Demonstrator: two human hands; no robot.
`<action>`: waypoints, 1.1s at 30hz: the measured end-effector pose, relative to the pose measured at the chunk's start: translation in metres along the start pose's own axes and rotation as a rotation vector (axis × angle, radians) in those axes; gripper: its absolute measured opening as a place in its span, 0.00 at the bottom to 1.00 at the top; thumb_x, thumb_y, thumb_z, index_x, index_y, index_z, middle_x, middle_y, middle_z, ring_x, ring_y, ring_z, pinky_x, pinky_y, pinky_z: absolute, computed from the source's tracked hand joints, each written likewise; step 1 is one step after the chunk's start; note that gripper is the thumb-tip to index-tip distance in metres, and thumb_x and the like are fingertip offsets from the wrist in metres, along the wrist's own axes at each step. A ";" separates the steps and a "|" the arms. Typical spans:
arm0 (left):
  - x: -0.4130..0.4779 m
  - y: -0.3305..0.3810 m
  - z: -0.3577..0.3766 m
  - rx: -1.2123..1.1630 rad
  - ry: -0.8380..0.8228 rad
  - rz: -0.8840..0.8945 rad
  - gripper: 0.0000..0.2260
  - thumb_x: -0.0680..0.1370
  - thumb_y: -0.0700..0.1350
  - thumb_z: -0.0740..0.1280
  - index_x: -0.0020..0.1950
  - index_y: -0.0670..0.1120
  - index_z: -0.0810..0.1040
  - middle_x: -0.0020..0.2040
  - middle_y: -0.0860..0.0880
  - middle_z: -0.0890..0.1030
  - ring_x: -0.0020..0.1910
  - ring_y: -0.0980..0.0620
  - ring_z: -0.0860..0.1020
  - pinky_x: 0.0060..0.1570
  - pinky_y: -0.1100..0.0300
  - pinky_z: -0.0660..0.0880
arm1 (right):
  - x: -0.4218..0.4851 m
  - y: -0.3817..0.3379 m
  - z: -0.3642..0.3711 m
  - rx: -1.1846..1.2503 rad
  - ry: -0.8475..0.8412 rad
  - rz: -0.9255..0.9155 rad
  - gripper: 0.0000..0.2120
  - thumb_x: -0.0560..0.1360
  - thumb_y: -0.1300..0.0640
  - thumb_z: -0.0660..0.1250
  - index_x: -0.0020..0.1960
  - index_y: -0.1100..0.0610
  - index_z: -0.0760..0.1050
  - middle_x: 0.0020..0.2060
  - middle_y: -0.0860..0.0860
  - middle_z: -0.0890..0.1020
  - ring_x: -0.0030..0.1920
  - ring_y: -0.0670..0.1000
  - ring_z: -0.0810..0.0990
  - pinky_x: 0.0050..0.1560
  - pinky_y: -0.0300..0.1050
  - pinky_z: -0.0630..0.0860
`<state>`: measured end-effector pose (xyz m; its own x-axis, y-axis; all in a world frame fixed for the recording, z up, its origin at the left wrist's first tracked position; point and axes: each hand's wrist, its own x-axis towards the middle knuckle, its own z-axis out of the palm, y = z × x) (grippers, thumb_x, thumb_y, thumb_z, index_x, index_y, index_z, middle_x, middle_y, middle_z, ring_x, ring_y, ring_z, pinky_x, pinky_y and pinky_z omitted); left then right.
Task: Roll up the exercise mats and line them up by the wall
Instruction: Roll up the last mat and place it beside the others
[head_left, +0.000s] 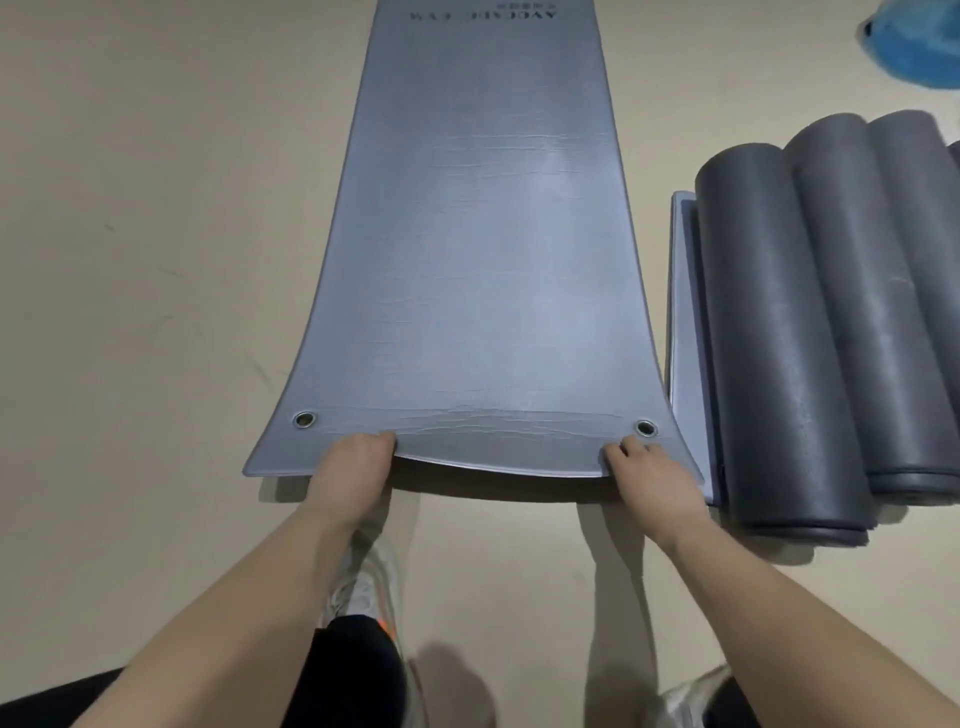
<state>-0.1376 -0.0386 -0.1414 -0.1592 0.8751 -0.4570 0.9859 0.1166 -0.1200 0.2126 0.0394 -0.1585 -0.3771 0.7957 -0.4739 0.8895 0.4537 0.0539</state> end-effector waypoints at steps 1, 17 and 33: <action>-0.005 -0.006 -0.004 -0.007 0.009 -0.002 0.15 0.80 0.36 0.61 0.65 0.47 0.75 0.57 0.44 0.82 0.56 0.42 0.81 0.52 0.51 0.76 | -0.006 0.003 -0.005 0.029 -0.004 -0.039 0.08 0.83 0.60 0.61 0.60 0.50 0.70 0.54 0.49 0.72 0.59 0.56 0.77 0.44 0.47 0.70; 0.100 -0.042 -0.006 -0.179 0.681 -0.131 0.05 0.79 0.41 0.70 0.54 0.46 0.83 0.54 0.43 0.77 0.50 0.39 0.73 0.49 0.46 0.69 | 0.121 -0.028 -0.058 0.051 0.637 0.070 0.19 0.64 0.69 0.72 0.55 0.60 0.80 0.56 0.61 0.78 0.54 0.65 0.75 0.62 0.60 0.65; 0.055 -0.044 0.048 -0.184 -0.087 0.122 0.28 0.76 0.70 0.65 0.68 0.54 0.72 0.59 0.53 0.79 0.54 0.48 0.79 0.51 0.51 0.76 | 0.078 -0.039 0.000 -0.082 -0.094 -0.174 0.37 0.74 0.23 0.53 0.76 0.43 0.59 0.62 0.53 0.75 0.62 0.59 0.75 0.61 0.57 0.71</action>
<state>-0.1917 -0.0182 -0.2031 -0.0342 0.8453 -0.5332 0.9897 0.1028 0.0995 0.1486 0.0837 -0.1977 -0.4936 0.6633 -0.5624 0.7879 0.6149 0.0338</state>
